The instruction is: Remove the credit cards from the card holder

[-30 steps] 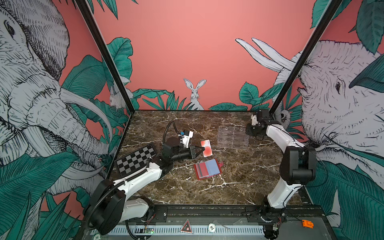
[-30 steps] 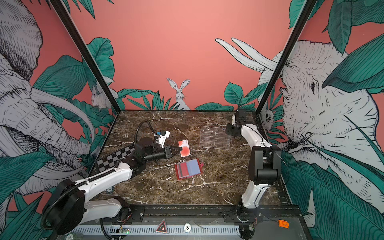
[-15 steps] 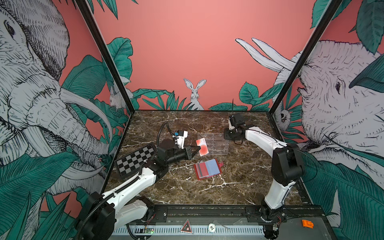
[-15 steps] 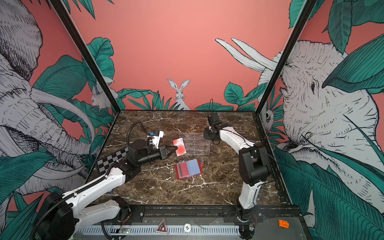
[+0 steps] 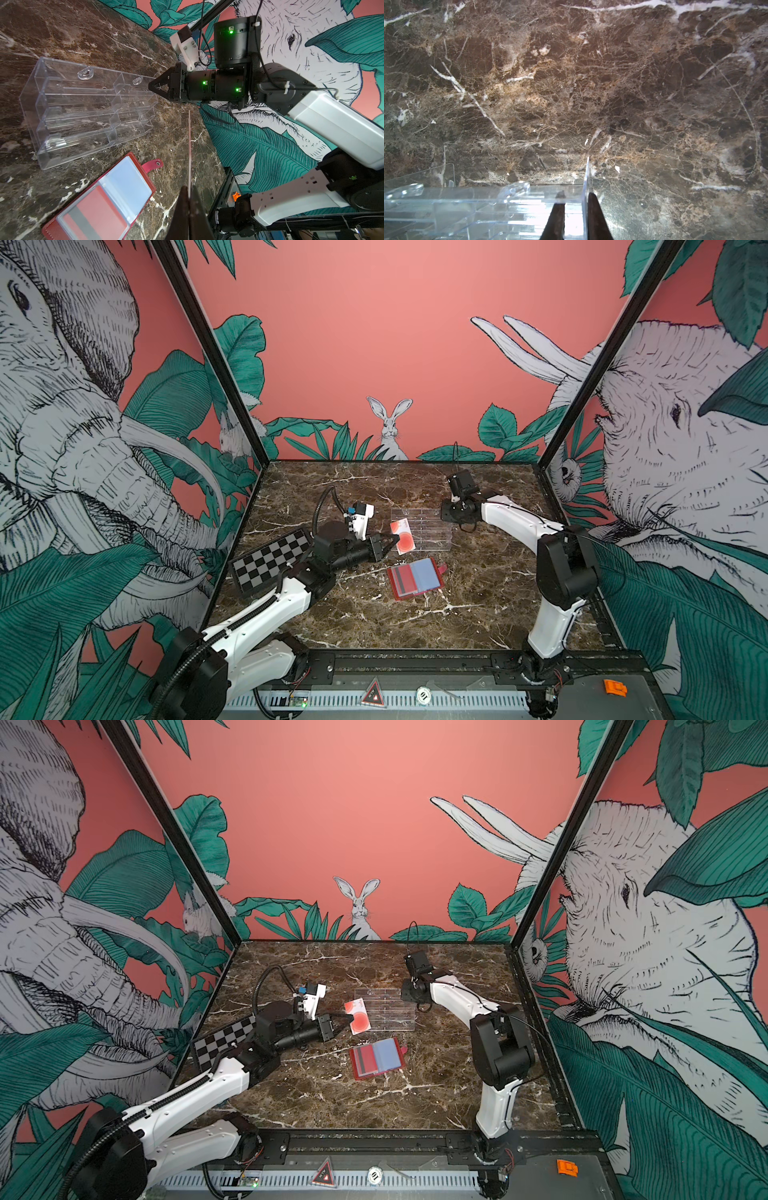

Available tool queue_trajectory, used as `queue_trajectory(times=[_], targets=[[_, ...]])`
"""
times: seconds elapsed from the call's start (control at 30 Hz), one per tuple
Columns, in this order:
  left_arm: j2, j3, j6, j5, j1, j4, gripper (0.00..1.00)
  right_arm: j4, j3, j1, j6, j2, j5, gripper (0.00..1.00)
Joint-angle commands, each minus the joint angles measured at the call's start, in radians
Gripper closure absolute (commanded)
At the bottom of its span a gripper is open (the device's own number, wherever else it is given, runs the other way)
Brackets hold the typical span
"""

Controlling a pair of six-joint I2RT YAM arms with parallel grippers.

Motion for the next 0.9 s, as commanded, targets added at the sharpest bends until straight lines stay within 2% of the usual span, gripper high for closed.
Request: queue_trajectory(times=[0.0,0.3,0.47,0.6,0.73,0.87], targets=[[-0.026,-0.017,0.009,0.003,0.006,0.012,1.0,0.041,-0.017,0.005,0.021,0.011,0.01,0.96],[-0.008,0.007,0.019,0.026,0.005,0.014,1.0,0.053,-0.026,0.01,0.034,0.005,0.014,0.81],[-0.006,0.004,0.017,0.023,0.005,0.021,1.0,0.065,-0.032,0.01,0.048,-0.017,0.007,0.65],[0.003,0.008,0.009,0.032,0.005,0.036,1.0,0.078,-0.025,0.011,0.051,-0.066,-0.012,0.47],[0.032,0.011,-0.008,0.041,0.005,0.075,1.0,0.094,-0.022,0.006,0.031,-0.161,-0.033,0.28],[0.074,0.035,-0.042,0.067,0.005,0.137,1.0,0.125,-0.047,-0.018,-0.013,-0.278,-0.092,0.16]])
